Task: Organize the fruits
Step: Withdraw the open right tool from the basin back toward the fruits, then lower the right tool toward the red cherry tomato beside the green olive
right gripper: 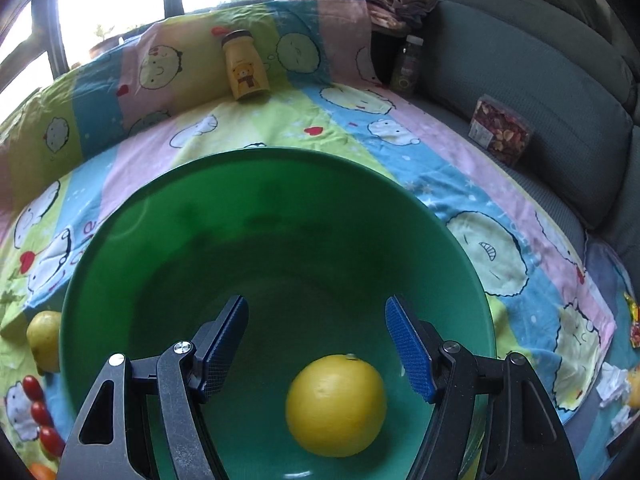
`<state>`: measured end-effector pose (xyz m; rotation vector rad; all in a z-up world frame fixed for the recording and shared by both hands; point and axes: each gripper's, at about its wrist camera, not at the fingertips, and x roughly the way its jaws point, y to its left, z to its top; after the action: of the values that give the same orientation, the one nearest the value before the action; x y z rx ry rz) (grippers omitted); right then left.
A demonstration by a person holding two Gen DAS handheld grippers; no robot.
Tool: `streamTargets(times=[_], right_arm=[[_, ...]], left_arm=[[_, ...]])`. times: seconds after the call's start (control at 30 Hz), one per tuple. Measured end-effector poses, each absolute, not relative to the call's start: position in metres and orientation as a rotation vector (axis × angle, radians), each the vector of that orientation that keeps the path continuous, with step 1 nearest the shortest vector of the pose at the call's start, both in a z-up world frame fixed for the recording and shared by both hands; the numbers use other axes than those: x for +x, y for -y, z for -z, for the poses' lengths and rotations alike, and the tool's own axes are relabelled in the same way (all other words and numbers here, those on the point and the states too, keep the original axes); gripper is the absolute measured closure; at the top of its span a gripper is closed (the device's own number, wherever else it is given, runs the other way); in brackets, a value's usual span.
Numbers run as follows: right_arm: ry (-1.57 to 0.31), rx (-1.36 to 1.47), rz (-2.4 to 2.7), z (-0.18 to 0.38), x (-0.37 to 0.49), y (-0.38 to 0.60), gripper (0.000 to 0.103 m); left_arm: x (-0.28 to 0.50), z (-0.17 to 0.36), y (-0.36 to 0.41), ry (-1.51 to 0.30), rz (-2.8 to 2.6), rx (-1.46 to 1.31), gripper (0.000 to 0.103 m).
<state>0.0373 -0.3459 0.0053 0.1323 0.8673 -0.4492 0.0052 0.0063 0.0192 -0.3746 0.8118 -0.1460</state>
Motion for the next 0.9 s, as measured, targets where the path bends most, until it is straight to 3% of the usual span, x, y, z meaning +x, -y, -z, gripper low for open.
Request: streamTargets(times=[0.2,0.37,0.73,0.9], right_arm=[[-0.738,0.119,0.369,-0.035,0.021,0.324,0.031],[-0.692,0.172,0.182,-0.051,0.016,0.297,0.022],[-0.903,0.344,-0.286,-0.025,0.036,0.227,0.022],[-1.014,0.352,-0.344,-0.003,0.044,0.204,0.023]], left_arm=[[0.005,-0.017,-0.011,-0.821,0.132,-0.369,0.027],[0.009,-0.012,-0.011,-0.858,0.115,-0.340,0.027],[0.018,0.007,-0.003,-0.972,0.142,-0.287,0.026],[0.027,0.019,-0.001,-1.017,0.193,-0.305,0.032]])
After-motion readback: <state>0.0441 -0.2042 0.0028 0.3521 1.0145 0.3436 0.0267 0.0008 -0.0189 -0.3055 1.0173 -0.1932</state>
